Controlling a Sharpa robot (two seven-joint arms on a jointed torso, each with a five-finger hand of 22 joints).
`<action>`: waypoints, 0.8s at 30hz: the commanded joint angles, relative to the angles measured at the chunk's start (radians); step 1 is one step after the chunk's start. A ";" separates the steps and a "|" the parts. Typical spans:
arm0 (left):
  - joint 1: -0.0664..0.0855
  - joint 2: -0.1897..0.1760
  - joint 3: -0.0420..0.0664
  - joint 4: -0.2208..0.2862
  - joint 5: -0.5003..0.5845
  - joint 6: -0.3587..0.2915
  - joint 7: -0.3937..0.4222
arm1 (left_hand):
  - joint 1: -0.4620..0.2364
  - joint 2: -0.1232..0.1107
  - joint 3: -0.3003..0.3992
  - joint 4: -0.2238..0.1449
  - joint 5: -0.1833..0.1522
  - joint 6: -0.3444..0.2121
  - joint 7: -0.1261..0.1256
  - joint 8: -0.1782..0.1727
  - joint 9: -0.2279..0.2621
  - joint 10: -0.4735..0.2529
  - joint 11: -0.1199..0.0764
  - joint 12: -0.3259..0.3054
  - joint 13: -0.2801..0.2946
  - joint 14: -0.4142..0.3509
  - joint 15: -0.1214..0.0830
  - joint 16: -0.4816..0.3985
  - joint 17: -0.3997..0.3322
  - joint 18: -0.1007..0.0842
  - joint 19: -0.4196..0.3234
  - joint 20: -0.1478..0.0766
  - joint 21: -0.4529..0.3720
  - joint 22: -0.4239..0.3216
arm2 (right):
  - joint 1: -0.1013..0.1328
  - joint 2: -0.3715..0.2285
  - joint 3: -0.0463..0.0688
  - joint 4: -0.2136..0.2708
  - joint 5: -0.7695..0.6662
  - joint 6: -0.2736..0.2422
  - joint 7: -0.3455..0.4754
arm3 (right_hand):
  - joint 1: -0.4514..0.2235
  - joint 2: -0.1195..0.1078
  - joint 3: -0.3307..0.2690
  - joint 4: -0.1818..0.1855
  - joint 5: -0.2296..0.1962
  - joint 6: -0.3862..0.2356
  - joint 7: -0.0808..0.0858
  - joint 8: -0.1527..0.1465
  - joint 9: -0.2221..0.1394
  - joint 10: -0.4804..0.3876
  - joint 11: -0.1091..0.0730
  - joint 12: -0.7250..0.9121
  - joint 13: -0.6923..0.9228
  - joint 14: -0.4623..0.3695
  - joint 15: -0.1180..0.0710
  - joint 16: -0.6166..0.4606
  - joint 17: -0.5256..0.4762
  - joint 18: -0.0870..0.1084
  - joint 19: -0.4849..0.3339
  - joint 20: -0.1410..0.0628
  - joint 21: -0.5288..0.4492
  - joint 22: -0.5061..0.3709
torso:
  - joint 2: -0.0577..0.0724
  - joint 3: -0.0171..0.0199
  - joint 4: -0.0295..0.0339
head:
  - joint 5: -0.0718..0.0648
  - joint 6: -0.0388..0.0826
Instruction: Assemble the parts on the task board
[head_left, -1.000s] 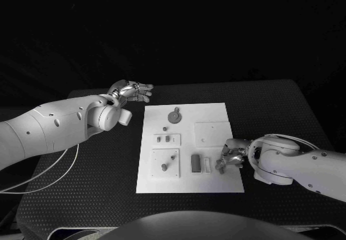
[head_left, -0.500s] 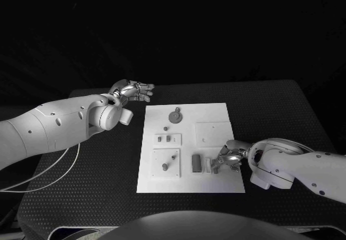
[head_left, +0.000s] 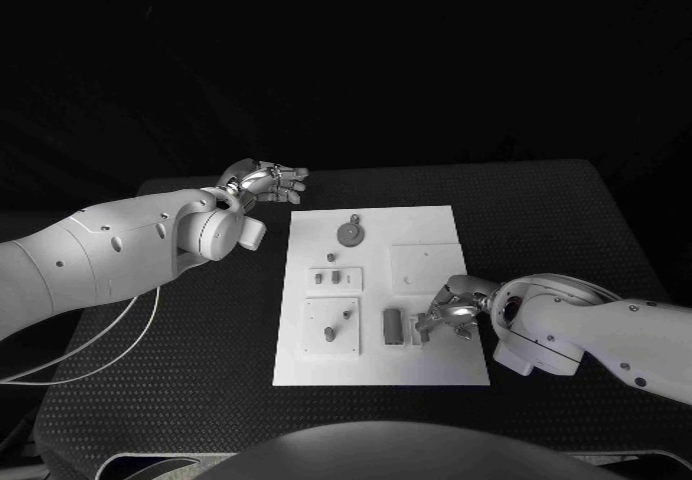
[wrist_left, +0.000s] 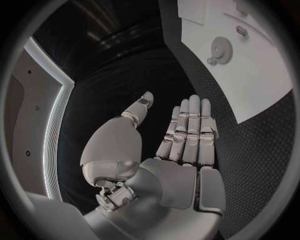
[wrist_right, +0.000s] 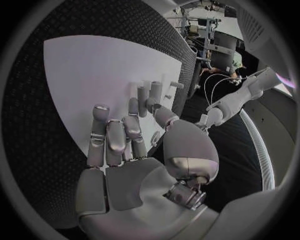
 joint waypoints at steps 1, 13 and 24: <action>0.001 0.003 0.001 0.002 0.004 0.012 0.008 | -0.004 -0.002 0.001 0.003 -0.002 -0.006 0.000 0.003 -0.002 -0.008 0.002 0.000 -0.001 0.001 0.002 -0.006 0.001 -0.005 -0.007 0.000 0.005 -0.001 | 0.000 0.009 0.000 -0.010 0.013 0.013 0.004 | -0.006 -0.003 -0.001 -0.007 0.004 0.005 0.003 0.002 0.001 0.011 -0.005 0.004 0.001 0.002 -0.004 -0.002 0.001 0.012 0.008 -0.002 -0.003 0.013 | 0.000 -0.0006 -0.0003 | 0.001 0.000; 0.001 0.003 0.001 0.003 -0.001 0.011 0.009 | -0.003 -0.001 0.002 0.002 -0.002 -0.005 0.000 0.004 -0.002 -0.008 0.002 0.000 -0.001 0.001 0.003 -0.007 0.002 -0.005 -0.007 0.000 0.005 -0.001 | 0.000 0.035 -0.001 -0.040 0.058 0.074 -0.011 | -0.020 -0.009 -0.003 -0.002 0.004 0.004 0.004 0.001 -0.001 0.006 -0.004 0.002 -0.001 -0.003 -0.004 -0.004 -0.006 0.012 0.007 -0.002 -0.005 0.012 | 0.000 -0.0006 -0.0005 | 0.001 0.001; 0.001 0.003 0.001 0.004 -0.001 0.012 0.009 | -0.004 -0.001 0.001 0.002 -0.002 -0.006 0.000 0.004 -0.002 -0.008 0.002 0.000 -0.001 0.001 0.003 -0.007 0.003 -0.005 -0.008 0.000 0.005 -0.002 | -0.001 0.050 -0.001 -0.050 0.053 0.070 -0.009 | -0.023 -0.009 -0.003 -0.001 0.004 0.003 0.004 0.000 -0.002 0.006 -0.004 0.002 0.000 -0.002 -0.004 -0.004 -0.004 0.012 0.006 -0.002 -0.005 0.012 | 0.000 0.0000 -0.0002 | 0.003 0.001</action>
